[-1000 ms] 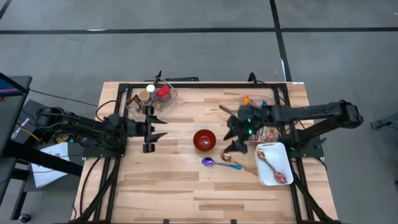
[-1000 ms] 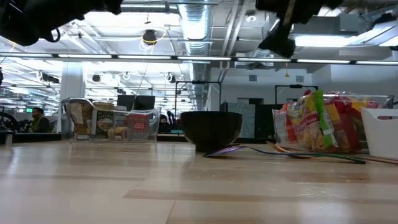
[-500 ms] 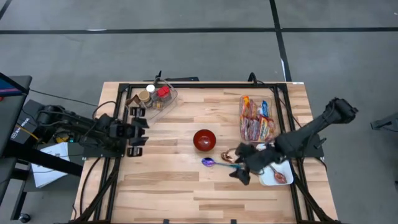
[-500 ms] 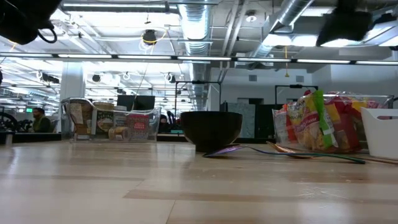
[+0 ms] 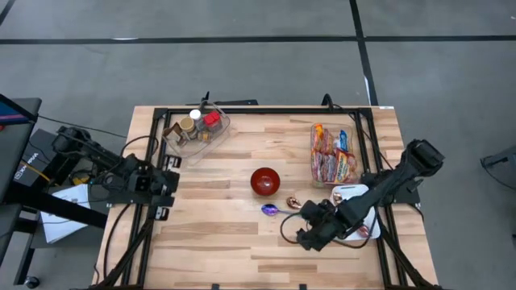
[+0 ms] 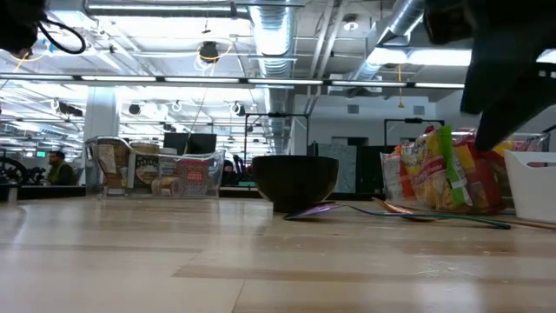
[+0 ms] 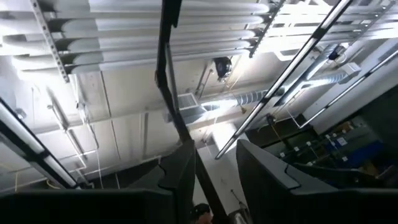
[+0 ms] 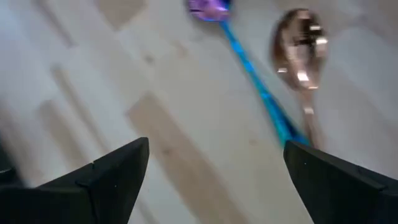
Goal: Pick & Place Food Item
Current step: Put the blue spoon into the white bin
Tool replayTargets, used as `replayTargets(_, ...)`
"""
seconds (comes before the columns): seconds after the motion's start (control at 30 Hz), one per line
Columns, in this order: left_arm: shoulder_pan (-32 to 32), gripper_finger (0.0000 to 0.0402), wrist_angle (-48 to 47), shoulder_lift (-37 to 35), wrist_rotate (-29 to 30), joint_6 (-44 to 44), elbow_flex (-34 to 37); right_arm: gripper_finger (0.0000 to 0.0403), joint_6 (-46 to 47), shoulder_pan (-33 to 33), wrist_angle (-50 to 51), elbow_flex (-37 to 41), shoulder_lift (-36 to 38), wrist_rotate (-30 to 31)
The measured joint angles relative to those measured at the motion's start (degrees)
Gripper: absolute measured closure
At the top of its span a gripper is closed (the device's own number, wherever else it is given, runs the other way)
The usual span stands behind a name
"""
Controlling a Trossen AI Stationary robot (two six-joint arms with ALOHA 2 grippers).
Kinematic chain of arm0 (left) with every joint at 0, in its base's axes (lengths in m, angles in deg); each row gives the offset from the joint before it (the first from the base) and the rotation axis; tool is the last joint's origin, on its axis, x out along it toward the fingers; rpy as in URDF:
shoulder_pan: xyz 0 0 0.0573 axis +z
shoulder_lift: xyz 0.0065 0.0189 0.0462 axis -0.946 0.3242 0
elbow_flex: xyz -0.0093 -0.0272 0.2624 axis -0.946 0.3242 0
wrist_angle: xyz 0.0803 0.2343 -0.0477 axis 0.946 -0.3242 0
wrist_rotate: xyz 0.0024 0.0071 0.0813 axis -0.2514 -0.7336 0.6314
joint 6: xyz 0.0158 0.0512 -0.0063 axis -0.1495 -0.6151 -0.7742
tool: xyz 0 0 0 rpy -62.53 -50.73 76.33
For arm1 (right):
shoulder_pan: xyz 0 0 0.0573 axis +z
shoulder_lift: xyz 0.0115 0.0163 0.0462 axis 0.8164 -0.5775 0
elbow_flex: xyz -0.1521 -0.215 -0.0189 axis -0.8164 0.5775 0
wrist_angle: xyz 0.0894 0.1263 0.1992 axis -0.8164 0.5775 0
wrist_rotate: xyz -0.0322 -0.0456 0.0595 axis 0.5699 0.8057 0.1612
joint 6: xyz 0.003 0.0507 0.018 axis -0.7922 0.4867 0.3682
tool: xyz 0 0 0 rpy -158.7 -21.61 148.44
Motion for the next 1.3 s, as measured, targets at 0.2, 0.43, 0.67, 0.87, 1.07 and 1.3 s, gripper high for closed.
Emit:
replayTargets(0.2,-0.78,0.0294,0.08,-0.71,0.30,-2.98,0.00,0.0037,-1.61,-3.21,4.52,-2.37,-1.90,0.08)
replayTargets(0.43,-0.76,0.0294,0.47,-0.86,0.28,-3.14,0.00,0.0037,-7.66,-6.25,-0.83,-2.26,-4.46,1.65)
replayTargets(0.67,-0.76,0.0294,0.49,-0.86,0.22,-3.14,0.00,0.0037,-18.83,-8.05,-12.97,-2.24,-7.16,1.49)
replayTargets(0.87,-0.76,0.0294,0.53,-0.86,0.17,-3.12,0.00,0.0037,-29.39,-8.23,-12.61,-1.84,-7.27,3.89)
replayTargets(1.07,-0.76,0.0294,0.55,-0.86,0.17,-3.12,0.00,0.0037,-38.40,-7.91,-11.93,-1.77,-7.25,7.50)
replayTargets(1.3,-0.76,0.0294,0.56,-0.86,0.15,-3.12,0.00,0.0037,-41.62,-7.97,-12.94,-1.78,-7.68,7.28)
